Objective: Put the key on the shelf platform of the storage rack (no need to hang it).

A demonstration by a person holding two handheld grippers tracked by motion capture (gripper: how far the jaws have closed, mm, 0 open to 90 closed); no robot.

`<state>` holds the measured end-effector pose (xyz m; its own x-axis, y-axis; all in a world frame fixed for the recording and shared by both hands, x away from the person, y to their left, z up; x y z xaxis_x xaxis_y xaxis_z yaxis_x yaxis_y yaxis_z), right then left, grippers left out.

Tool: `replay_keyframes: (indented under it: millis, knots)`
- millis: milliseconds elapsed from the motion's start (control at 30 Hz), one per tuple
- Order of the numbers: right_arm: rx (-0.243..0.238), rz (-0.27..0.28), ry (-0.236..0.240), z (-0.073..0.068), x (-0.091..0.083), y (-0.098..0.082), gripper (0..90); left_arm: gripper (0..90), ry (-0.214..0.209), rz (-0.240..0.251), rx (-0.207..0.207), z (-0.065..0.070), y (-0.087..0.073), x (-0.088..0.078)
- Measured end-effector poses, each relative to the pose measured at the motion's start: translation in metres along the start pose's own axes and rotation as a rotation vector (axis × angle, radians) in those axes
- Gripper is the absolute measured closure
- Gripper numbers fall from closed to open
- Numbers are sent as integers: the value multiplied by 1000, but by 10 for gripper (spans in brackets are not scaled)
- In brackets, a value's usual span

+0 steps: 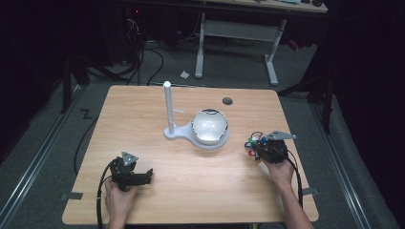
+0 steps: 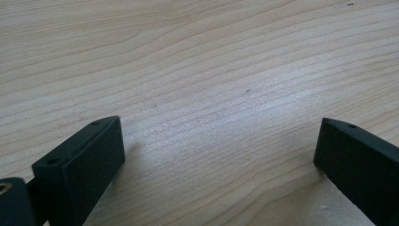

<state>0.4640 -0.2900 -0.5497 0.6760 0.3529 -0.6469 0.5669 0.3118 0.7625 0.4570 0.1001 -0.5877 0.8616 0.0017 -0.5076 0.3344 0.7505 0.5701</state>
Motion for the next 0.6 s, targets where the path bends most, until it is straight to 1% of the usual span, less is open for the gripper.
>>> replay_keyframes:
  millis: [67,167,200,267,300,467,600]
  knots:
    - [-6,15,-12,1,-5,3,721,26,1,0,-3,0,0,0]
    - [-16,29,-15,2,-11,7,722,25,4,-2,-9,0,0,0]
    - [-11,32,-17,3,-13,8,722,25,1,1,-3,0,0,0]
    - [-9,39,-13,4,-17,10,721,26,7,-1,-13,0,0,0]
    - [-3,39,-14,5,-18,10,721,26,6,-1,-11,0,0,0]
    - [-4,47,-14,7,-26,12,722,26,6,-1,-11,0,0,0]
    - [-17,61,-12,7,-34,19,722,26,6,-1,-11,0,0,0]
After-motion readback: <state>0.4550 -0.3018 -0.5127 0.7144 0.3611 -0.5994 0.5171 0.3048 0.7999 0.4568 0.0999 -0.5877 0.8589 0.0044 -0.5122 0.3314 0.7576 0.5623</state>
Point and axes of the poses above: each handheld gripper's, and its own axes: x roughly forward along the jaws, y roughly out of its top, z roughly to its right, the point moved 10 cm from there along x, roughly forward along the jaws, and after that the axes turned 2 degrees about y, right-handed, at the moved point
